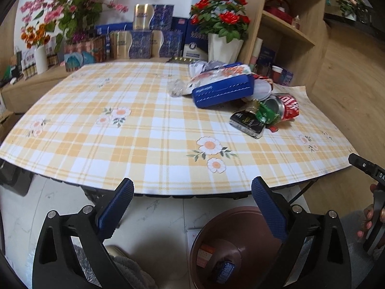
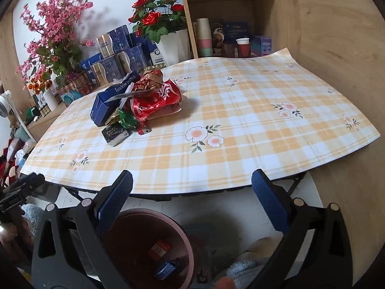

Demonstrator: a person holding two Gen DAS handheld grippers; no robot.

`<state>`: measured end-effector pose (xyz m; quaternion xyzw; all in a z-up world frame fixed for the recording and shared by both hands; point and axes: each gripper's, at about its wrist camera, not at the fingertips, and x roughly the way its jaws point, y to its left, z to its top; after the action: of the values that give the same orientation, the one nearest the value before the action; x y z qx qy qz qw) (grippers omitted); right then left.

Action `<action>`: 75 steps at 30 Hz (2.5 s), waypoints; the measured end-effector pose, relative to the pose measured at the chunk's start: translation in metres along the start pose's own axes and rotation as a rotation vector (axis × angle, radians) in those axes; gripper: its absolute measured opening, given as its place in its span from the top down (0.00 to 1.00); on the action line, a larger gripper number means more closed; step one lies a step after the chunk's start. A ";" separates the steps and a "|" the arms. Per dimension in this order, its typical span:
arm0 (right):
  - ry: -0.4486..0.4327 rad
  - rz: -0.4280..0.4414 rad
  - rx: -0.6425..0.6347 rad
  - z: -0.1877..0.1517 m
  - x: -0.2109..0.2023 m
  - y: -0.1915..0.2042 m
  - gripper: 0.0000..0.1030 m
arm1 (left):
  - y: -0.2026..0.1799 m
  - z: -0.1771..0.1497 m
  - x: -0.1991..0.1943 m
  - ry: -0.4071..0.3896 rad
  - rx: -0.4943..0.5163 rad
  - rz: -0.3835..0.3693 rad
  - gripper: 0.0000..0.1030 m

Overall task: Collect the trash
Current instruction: 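Grasp the clear plastic wrapper with the left tool while the right tool grasps the crumpled snack bags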

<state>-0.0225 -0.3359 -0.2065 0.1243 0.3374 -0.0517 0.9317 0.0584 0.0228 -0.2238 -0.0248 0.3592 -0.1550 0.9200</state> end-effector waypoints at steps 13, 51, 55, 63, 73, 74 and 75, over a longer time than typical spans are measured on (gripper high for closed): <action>0.014 0.041 0.046 0.020 0.029 -0.012 0.05 | 0.012 0.026 0.026 0.064 -0.127 -0.080 0.07; -0.019 0.173 -0.156 0.131 0.089 0.032 0.06 | 0.066 0.176 0.207 0.217 -0.190 -0.111 0.79; 0.057 0.199 -0.219 0.172 0.114 0.043 0.06 | 0.073 0.177 0.186 0.172 -0.201 -0.118 0.80; 0.360 0.230 -0.317 0.233 0.217 0.079 0.19 | 0.083 0.168 0.142 0.113 -0.256 -0.144 0.80; 0.586 0.214 -0.301 0.225 0.278 0.098 0.29 | 0.082 0.150 0.119 0.113 -0.213 -0.174 0.80; 0.599 0.219 -0.265 0.223 0.282 0.096 0.31 | 0.081 0.149 0.119 0.115 -0.212 -0.179 0.80; 0.606 0.231 -0.226 0.222 0.285 0.094 0.33 | 0.080 0.148 0.119 0.116 -0.213 -0.184 0.80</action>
<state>0.3503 -0.3078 -0.2062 0.0672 0.5861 0.1312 0.7967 0.2613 0.0535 -0.2042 -0.1462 0.4223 -0.2009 0.8718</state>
